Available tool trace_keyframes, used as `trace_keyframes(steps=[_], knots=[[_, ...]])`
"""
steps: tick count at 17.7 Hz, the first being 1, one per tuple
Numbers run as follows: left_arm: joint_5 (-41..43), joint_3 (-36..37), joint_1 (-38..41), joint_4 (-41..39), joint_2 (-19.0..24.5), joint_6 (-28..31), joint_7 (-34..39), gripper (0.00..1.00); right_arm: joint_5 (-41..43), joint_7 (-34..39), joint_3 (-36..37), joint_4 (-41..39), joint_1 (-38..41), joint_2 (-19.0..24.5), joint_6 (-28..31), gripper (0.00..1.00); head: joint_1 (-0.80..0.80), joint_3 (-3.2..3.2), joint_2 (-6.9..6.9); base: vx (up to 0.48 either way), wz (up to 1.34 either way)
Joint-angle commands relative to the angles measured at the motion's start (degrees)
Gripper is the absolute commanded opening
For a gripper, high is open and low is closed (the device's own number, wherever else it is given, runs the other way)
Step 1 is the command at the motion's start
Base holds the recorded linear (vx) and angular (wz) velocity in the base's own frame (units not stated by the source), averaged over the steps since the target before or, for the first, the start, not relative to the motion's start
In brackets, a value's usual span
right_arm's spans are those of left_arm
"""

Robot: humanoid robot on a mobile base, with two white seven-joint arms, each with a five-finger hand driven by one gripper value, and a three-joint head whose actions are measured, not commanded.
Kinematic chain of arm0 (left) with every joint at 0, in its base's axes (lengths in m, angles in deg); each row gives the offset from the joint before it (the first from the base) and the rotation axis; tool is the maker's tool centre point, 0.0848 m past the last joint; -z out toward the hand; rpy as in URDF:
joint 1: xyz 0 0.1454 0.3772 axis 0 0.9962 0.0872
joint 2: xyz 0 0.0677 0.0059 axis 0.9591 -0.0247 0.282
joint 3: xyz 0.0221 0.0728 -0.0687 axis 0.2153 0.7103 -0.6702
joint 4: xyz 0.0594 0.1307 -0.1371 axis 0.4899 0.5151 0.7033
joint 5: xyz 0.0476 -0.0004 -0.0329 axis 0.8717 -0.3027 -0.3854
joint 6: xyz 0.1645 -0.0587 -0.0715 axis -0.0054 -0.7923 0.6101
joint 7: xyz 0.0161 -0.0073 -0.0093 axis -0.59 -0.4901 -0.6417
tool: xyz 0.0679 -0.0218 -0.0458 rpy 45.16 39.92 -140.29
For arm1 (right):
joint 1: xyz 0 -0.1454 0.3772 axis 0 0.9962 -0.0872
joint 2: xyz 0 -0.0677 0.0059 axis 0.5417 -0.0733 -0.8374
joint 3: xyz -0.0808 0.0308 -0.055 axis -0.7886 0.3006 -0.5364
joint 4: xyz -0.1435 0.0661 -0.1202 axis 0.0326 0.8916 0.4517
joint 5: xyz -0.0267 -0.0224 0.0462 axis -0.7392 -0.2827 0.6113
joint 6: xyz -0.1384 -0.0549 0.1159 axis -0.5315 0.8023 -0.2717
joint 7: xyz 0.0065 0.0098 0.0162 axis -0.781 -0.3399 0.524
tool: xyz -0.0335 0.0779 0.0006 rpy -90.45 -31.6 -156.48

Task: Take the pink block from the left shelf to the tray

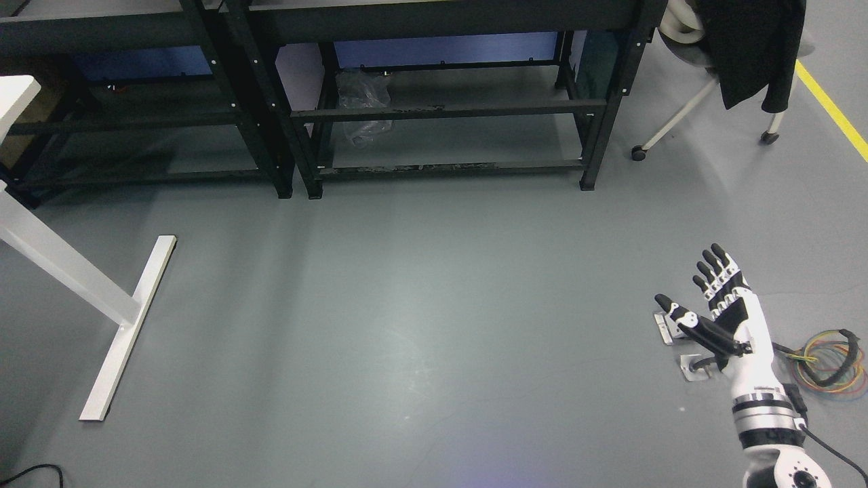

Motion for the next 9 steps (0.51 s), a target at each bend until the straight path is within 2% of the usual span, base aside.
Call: trace_keyframes(steps=[1,5,9], knots=[[0.0,0.0,1.14,-1.0,1.0,0.0,0.02,1.0,0.09,0.1,0.09,-0.08,-0.18,-1.06,-1.06,1.0,0.0,0.0,0.0,0.097,0.07],[0.0,0.0,1.14,-1.0,1.0,0.0,0.02,1.0,0.0,-0.25,-0.09,0.01,-0.53,-1.32,-1.24,0.99,0.0,0.0,0.0,0.124,0.05],[0.0,0.0,1.14,-1.0,1.0,0.0,0.02,1.0,-3.33,-0.25,-0.7,0.1,-1.06,-2.38,-5.89,1.0,0.0,0.0,0.0,0.159,0.02]])
